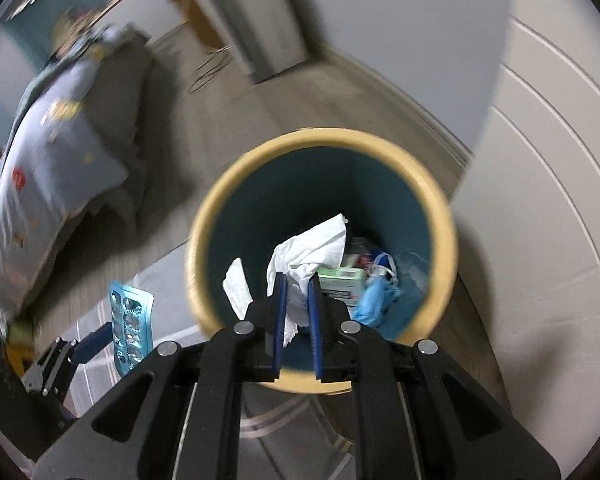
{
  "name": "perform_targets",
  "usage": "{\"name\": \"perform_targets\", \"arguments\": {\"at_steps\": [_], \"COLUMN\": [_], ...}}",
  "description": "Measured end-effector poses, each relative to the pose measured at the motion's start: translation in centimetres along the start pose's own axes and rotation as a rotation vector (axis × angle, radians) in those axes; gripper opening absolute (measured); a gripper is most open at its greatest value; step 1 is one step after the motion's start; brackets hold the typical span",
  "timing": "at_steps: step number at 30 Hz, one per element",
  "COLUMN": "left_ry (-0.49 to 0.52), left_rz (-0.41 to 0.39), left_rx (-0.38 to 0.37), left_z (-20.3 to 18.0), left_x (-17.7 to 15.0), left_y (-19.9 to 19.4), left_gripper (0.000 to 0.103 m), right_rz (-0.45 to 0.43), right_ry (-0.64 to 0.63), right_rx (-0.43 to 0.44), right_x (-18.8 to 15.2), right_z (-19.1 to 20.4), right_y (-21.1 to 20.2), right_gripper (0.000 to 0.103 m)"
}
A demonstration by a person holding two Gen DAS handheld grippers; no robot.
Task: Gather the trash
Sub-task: 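Carry the tissue and blister pack over the teal bin and open both grippers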
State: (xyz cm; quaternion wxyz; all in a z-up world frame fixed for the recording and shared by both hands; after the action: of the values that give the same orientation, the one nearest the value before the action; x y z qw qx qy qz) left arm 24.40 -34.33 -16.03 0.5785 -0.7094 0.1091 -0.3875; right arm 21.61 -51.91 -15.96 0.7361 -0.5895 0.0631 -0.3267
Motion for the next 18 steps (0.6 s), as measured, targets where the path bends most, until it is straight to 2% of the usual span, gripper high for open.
{"name": "perform_targets", "arguments": {"at_steps": [3,6,8,9,10,12,14,16,18], "left_ry": [0.02,0.047,0.051,0.05,0.049,0.046,0.023,0.01,0.006], "left_rz": [-0.013,-0.028,-0.027,-0.027,-0.03,-0.044,-0.065,-0.08,-0.078], "left_rx": [-0.001,0.019,0.009,0.004,0.004,0.012,-0.003,0.003,0.004], "left_z": [-1.3,-2.3,-2.6,-2.6,-2.6,-2.4,-2.4,-2.1,-2.0], "left_x": [2.1,3.4,3.6,3.4,3.3,2.7,2.0,1.5,0.6], "left_y": [1.2,1.9,1.9,1.8,1.4,0.4,-1.4,-2.9,-4.3], "left_gripper": [0.071,0.08,0.08,0.082,0.084,0.085,0.09,0.093,0.095], "right_rz": [0.006,0.012,0.006,0.005,0.003,-0.004,-0.014,-0.023,-0.028], "right_ry": [0.048,0.09,0.109,0.114,0.114,0.093,0.043,-0.033,-0.082], "right_rx": [0.021,0.05,0.073,0.075,0.075,0.079,0.071,0.03,0.006], "right_x": [0.4,0.5,0.7,0.7,0.6,0.5,0.2,-0.6,-1.3], "right_z": [-1.5,-2.3,-2.8,-2.9,-2.9,-2.5,-1.8,-1.0,-0.3], "right_y": [0.6,1.2,1.1,1.1,0.9,0.4,-0.5,-1.7,-2.7], "right_gripper": [0.011,0.015,0.025,0.036,0.041,0.042,0.046,0.056,0.058]}}
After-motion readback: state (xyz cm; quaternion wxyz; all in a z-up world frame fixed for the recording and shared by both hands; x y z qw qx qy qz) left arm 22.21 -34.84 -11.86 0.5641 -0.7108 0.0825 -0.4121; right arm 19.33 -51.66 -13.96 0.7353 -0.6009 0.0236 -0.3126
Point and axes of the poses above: each gripper's, at about its wrist camera, not at the fingertips, and y roughly the way its jaws point, z to its left, x to its top, the point moved 6 cm from there along y, roughly the way its jaws point, and after that the axes turned 7 degrees about z, right-handed, at the moved point
